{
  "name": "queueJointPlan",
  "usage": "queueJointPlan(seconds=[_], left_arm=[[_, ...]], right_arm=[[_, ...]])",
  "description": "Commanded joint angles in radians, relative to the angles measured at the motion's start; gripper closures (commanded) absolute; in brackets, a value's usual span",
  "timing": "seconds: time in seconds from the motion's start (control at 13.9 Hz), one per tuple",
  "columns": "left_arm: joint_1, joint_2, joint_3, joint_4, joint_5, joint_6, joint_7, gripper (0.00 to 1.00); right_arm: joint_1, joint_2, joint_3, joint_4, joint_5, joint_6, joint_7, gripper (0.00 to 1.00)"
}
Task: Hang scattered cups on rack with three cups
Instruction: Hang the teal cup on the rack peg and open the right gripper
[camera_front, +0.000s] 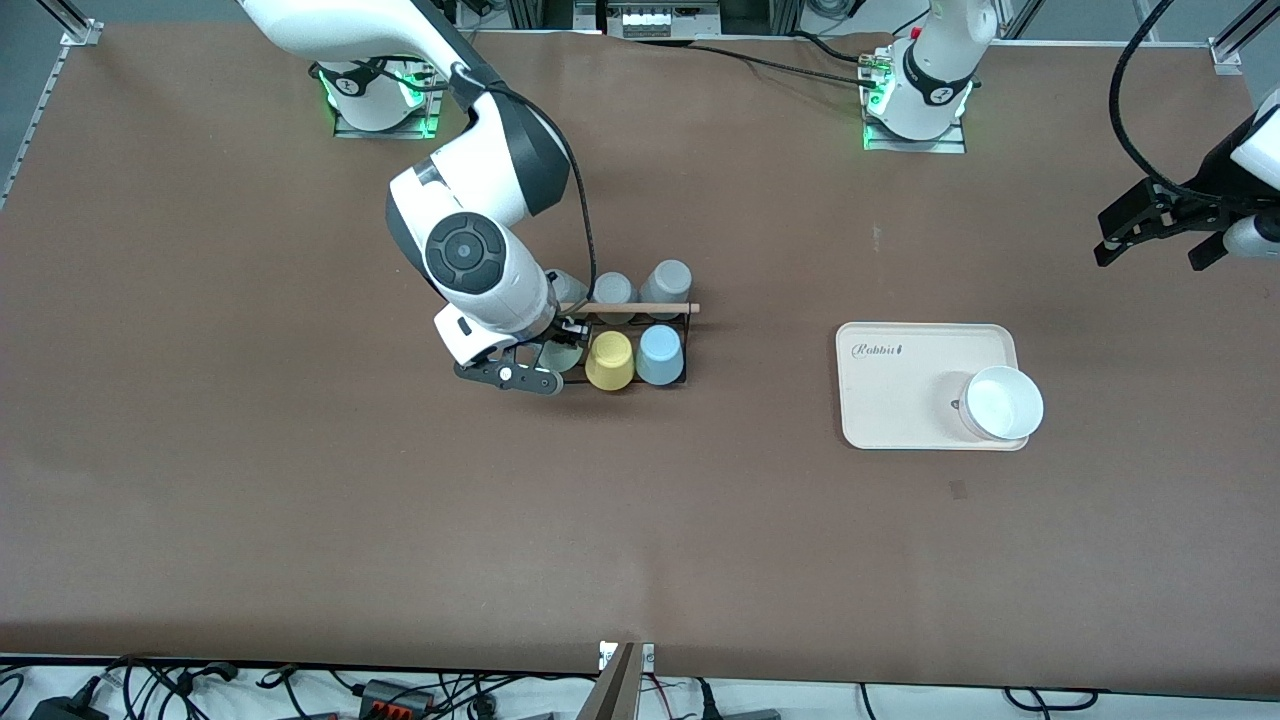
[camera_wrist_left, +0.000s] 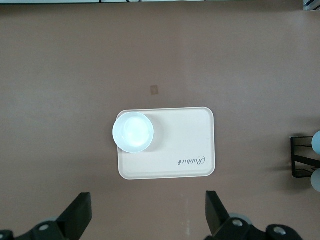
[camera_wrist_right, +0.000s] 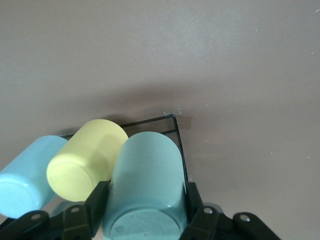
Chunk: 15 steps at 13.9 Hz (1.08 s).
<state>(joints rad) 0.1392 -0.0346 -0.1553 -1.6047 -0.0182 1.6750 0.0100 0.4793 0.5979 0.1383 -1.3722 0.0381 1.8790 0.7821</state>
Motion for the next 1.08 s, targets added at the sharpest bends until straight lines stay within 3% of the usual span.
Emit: queueJointPlan(seconds=[0.0, 0.72, 0.79, 0.86, 1.0], left_arm=[[0.005, -0.001, -0.001, 0.012, -0.003, -0.003, 0.001, 0.0], [0.003, 0.002, -0.001, 0.012, -0.003, 0.0, 0.001, 0.0], [0.003, 0.001, -0.001, 0.012, -0.003, 0.0, 0.001, 0.0], [0.003, 0.001, -0.001, 0.012, -0.003, 0.0, 0.001, 0.0], [0.005, 0.002, -0.001, 0.012, -0.002, 0.0, 0.001, 0.0]], right_arm=[[0.01, 0.029, -0.008, 0.033, 0.009, 0.018, 0.013, 0.77], [0.008, 0.111, -0.011, 0.033, 0.002, 0.078, 0.016, 0.74], [0.005, 0.111, -0.011, 0.033, 0.003, 0.083, 0.017, 0.44], [0.002, 0.103, -0.016, 0.035, 0.003, 0.077, 0.016, 0.0], [-0.017, 0.099, -0.017, 0.086, 0.008, 0.016, 0.014, 0.0]])
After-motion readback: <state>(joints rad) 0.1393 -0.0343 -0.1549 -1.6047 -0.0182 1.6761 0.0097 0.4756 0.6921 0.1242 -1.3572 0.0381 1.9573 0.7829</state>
